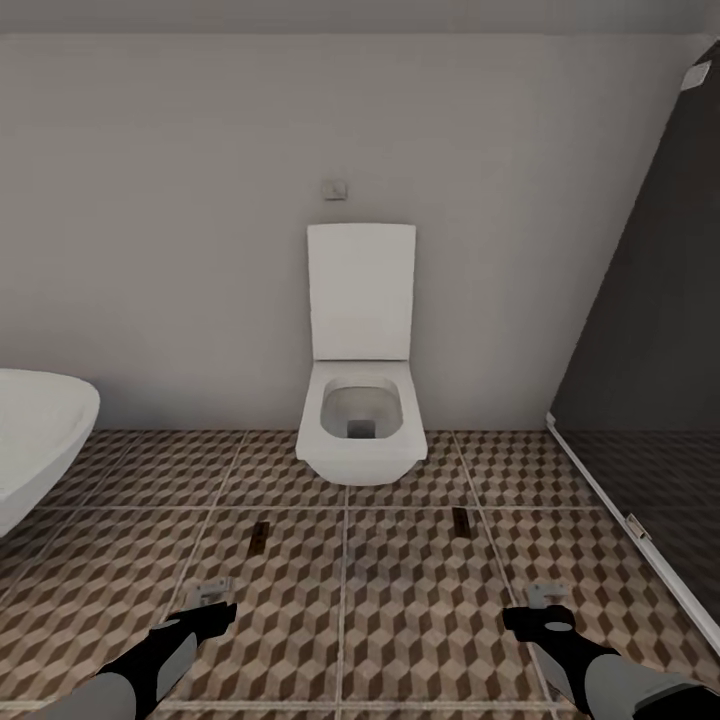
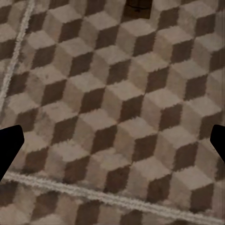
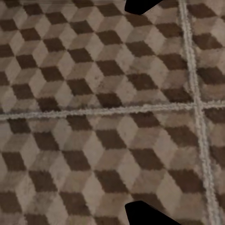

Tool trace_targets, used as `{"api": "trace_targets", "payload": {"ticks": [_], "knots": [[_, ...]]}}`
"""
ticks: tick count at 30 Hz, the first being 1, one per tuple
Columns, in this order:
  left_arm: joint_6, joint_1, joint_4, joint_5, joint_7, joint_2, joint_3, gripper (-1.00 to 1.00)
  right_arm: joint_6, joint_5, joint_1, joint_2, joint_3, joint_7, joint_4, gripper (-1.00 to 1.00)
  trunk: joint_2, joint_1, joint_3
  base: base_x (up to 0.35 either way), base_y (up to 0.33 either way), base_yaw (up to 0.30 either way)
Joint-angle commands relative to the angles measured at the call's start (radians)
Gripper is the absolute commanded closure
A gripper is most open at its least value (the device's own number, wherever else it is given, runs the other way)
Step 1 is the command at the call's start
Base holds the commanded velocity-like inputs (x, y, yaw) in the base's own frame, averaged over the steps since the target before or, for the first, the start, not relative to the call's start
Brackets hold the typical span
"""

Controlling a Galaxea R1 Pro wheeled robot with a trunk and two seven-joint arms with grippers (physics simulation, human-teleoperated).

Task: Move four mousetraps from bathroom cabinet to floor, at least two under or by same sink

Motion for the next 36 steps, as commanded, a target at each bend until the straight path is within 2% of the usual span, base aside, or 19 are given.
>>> {"api": "trace_targets", "payload": {"ticks": [1, 36], "knots": [[0.007, 0.000, -0.002, 0.008, 0.006, 0.001, -0.009, -1.00, -0.004, -0.010, -0.001, 0.000, 0.008, -0.001, 0.001, -1.00, 0.000, -0.001, 0.003, 0.000, 0.000, 0.000], [0.020, 0.000, 0.000, 0.006, 0.016, -0.001, -0.011, -1.00, -0.003, -0.011, 0.000, 0.000, 0.008, -0.011, 0.001, -1.00, 0.008, -0.016, 0.138, 0.000, 0.000, 0.000]]}}
